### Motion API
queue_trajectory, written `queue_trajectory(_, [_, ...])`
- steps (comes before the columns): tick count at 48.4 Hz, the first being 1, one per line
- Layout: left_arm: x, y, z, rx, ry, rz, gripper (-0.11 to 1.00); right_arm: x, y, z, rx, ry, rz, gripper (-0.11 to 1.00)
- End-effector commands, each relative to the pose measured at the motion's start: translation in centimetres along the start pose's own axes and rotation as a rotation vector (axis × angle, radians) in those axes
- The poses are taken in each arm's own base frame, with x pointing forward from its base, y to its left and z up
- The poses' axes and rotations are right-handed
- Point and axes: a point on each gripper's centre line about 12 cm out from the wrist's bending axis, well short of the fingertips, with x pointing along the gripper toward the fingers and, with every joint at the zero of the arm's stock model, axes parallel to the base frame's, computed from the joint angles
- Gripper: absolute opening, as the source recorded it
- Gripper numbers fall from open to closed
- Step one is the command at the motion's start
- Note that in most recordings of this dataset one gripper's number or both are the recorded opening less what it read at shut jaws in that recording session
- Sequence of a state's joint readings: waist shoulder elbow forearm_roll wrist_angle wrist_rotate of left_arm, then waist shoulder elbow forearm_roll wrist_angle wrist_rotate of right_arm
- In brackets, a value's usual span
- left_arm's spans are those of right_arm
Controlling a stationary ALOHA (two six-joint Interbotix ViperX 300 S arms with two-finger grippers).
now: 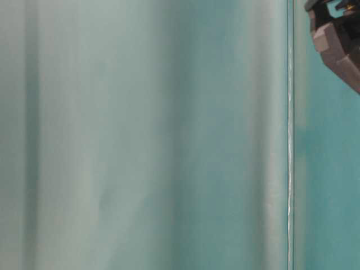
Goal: Insert the wire through the hole in the metal fitting marked with a red label. (retake)
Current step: 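Pull the wire leftward through the fitting with the left gripper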
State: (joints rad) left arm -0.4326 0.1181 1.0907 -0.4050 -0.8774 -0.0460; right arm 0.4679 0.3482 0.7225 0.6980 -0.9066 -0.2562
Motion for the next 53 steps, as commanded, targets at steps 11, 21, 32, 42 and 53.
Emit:
queue_trajectory(11, [-2.4, -0.1, 0.4, -0.01, 0.031, -0.028, -0.1, -0.2, 0.3, 1.4, 0.018, -0.034, 0.01, 0.86])
queue_trajectory(21, [-3.2, -0.2, 0.0, -0.041, 0.128, -0.035, -0.1, -0.2, 0.3, 1.4, 0.019, -0.028, 0.01, 0.86])
queue_trajectory(32, [-4.5, 0.3, -0.6, -0.078, 0.167, -0.033, -0.1, -0.2, 0.3, 1.4, 0.018, -0.029, 0.012, 0.86])
queue_trajectory(42, [-5.9, 0.8, -0.9, -0.08, 0.183, -0.035, -0.1, -0.2, 0.4, 1.3, 0.02, -0.021, 0.015, 0.86])
queue_trajectory(53, [-6.5, 0.7, -0.8, -0.084, 0.196, -0.045, -0.1, -0.3, 0.4, 1.2, 0.02, -0.017, 0.016, 0.86])
